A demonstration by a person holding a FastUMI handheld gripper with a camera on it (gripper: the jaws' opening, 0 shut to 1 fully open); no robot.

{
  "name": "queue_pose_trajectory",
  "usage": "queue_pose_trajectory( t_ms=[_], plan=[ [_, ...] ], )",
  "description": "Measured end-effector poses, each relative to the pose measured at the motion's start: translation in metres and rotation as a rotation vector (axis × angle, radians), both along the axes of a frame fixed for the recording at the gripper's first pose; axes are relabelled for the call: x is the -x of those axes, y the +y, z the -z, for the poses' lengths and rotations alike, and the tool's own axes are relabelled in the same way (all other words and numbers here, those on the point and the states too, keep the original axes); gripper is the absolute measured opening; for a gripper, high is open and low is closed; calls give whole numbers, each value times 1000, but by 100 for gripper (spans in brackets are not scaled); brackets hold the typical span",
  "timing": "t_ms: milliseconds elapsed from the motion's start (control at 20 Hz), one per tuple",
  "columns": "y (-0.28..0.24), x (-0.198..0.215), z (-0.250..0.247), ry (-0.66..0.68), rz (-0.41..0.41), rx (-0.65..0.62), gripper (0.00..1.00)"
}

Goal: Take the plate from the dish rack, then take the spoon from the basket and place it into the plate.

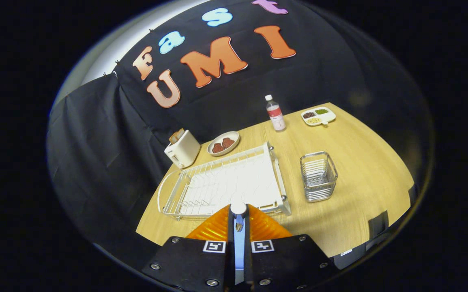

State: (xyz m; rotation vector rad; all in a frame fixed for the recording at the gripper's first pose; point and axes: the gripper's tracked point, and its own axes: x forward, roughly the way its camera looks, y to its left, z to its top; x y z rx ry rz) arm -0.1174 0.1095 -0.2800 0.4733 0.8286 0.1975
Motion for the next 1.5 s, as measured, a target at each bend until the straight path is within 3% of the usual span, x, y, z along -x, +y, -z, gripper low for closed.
queue_pose_trajectory(
  t_ms=[350, 550, 700, 800, 950, 1100, 1500],
  plan=[
    [36, 14, 41, 70, -2, -125, 9],
    [35, 19, 57, 117, 10, -154, 10],
    [23, 20, 58, 114, -13, -107, 12],
    [13, 18, 58, 110, -31, -71, 18],
    [-7, 12, 56, 94, -39, -16, 41],
    [-26, 5, 51, 77, -29, 13, 54],
    [-83, -44, -36, -142, -10, 180, 85]
  ],
)
